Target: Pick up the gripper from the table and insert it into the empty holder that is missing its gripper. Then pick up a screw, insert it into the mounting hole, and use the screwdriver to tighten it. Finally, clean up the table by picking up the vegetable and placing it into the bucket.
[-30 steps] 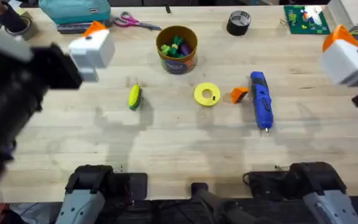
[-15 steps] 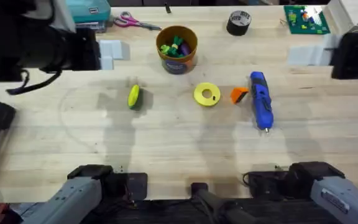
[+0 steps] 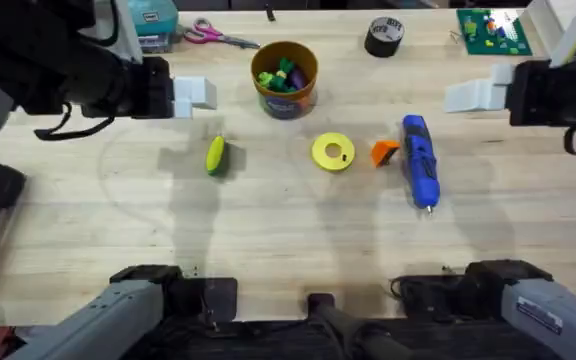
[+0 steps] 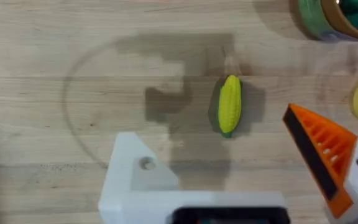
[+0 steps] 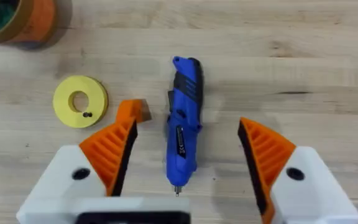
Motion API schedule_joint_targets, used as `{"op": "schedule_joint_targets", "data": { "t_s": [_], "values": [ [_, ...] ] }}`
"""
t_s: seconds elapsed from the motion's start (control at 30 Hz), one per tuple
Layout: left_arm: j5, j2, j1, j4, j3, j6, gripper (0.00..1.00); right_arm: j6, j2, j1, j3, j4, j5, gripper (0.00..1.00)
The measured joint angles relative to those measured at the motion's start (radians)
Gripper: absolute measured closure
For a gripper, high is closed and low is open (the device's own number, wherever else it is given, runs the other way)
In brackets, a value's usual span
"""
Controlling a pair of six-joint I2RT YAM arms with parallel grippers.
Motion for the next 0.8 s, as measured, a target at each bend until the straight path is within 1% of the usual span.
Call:
{"op": "schedule_joint_targets", "data": {
  "t_s": [0.23, 0.33, 0.47, 0.67, 0.73, 0.8],
  "values": [
    [0.001, 0.015, 0.000, -0.125, 0.002, 0.000, 0.015, 0.000, 0.000, 0.000, 0.000, 0.000, 0.000, 0.006],
    [0.022, 0.055, -0.006, -0.139, 0.002, 0.000, 0.015, 0.000, 0.000, 0.000, 0.000, 0.002, 0.000, 0.006],
    [0.038, 0.145, -0.045, -0.134, 0.002, -0.020, 0.015, 0.000, 0.000, 0.000, 0.000, 0.002, 0.000, 0.006],
    [0.043, 0.291, -0.120, -0.082, 0.002, -0.044, 0.015, 0.000, 0.000, 0.000, 0.000, -0.001, 0.000, 0.006],
    [0.043, 0.332, -0.135, -0.073, 0.002, -0.045, 0.015, 0.000, 0.000, 0.000, 0.000, -0.002, 0.000, 0.006],
    [0.043, 0.374, -0.140, -0.060, 0.002, -0.045, 0.013, 0.000, 0.000, 0.000, 0.000, -0.002, 0.000, 0.006]
  ]
}}
